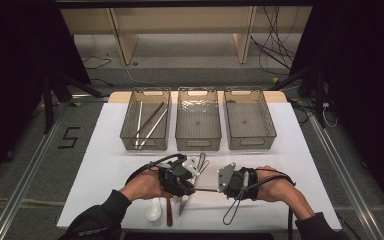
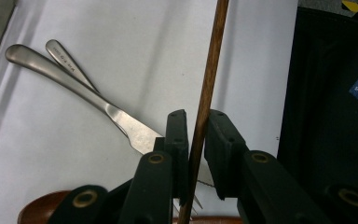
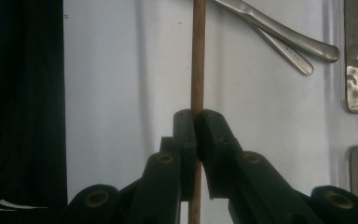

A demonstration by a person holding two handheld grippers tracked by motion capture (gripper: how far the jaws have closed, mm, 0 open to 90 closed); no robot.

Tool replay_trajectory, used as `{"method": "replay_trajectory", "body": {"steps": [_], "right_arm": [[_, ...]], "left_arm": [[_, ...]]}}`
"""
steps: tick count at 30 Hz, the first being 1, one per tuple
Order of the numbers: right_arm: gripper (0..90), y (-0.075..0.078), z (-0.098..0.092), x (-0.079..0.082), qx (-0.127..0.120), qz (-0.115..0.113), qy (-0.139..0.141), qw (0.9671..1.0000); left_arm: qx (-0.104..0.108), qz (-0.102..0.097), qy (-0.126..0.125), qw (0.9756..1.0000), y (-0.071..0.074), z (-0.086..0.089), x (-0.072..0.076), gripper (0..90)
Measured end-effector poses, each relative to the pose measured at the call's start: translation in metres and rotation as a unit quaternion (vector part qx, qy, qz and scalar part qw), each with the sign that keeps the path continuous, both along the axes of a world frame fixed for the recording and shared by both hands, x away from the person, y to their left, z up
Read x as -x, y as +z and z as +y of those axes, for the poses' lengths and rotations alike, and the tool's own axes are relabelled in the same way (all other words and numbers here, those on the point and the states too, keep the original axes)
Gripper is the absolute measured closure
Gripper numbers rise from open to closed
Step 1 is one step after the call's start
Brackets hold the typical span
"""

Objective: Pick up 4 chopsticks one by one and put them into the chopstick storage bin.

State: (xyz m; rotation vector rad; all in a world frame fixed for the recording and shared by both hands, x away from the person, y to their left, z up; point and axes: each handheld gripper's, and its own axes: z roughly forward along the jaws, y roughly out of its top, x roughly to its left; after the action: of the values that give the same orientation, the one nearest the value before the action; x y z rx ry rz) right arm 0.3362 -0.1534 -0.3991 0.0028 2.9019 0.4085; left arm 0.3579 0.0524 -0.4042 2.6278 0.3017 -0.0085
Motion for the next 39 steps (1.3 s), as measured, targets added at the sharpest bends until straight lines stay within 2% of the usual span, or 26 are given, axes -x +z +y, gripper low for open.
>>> {"method": "replay_trajectory", "body": {"steps": [5,11,16,17,19,20,22,24,25,26,29,31,32,35,39], "right_arm": [[85.1,0.000,0.000,0.001,0.004,0.002,0.003,1.0000],[83.9,-0.001,-0.001,0.003,0.008,-0.008,0.014,0.9998],[81.2,0.000,-0.005,0.001,-0.003,-0.011,0.006,0.9999],[78.7,0.000,-0.007,0.002,-0.004,-0.008,0.001,1.0000],[71.6,0.002,-0.010,0.000,-0.020,-0.016,-0.008,0.9996],[68.6,0.005,-0.012,0.000,-0.024,-0.012,-0.015,0.9995],[60.4,0.008,-0.014,0.000,-0.043,-0.018,-0.023,0.9986],[54.7,0.012,-0.016,0.000,-0.065,-0.019,-0.045,0.9967],[51.1,0.014,-0.017,-0.001,-0.073,-0.024,-0.053,0.9956],[47.7,0.015,-0.019,-0.002,-0.081,-0.030,-0.062,0.9943],[43.3,0.018,-0.023,-0.005,-0.114,-0.052,-0.089,0.9881],[40.6,0.021,-0.027,-0.005,-0.150,-0.059,-0.115,0.9802],[39.5,0.023,-0.029,-0.006,-0.165,-0.071,-0.127,0.9756],[37.1,0.027,-0.035,-0.005,-0.213,-0.086,-0.164,0.9593],[35.3,0.027,-0.045,-0.004,-0.275,-0.084,-0.214,0.9337]], "left_arm": [[-0.001,0.006,-0.013,0.9999,-0.002,0.000,0.001,80.7],[0.006,0.013,-0.035,0.9993,-0.003,-0.001,0.004,84.5],[0.017,0.016,-0.036,0.9991,-0.004,0.000,0.004,85.3],[0.015,0.015,-0.035,0.9992,-0.004,0.001,0.004,85.3],[0.015,0.015,-0.028,0.9994,-0.003,0.003,0.003,85.4],[0.019,0.015,-0.021,0.9995,-0.003,0.004,0.002,85.4],[0.026,0.015,-0.012,0.9995,-0.002,0.007,0.001,85.4],[0.029,0.013,-0.003,0.9995,0.000,0.010,-0.002,85.4],[0.032,0.009,0.004,0.9994,0.001,0.012,-0.002,85.4],[0.036,0.012,0.013,0.9992,0.001,0.014,-0.004,85.4],[0.041,-0.001,0.034,0.9986,0.003,0.021,-0.007,85.4],[0.043,-0.013,0.048,0.9978,0.004,0.026,-0.009,85.4],[0.049,-0.010,0.060,0.9969,0.004,0.029,-0.011,85.4],[0.056,-0.015,0.084,0.9948,0.007,0.038,-0.014,85.4],[0.068,-0.024,0.116,0.9907,0.011,0.050,-0.018,85.3]]}}
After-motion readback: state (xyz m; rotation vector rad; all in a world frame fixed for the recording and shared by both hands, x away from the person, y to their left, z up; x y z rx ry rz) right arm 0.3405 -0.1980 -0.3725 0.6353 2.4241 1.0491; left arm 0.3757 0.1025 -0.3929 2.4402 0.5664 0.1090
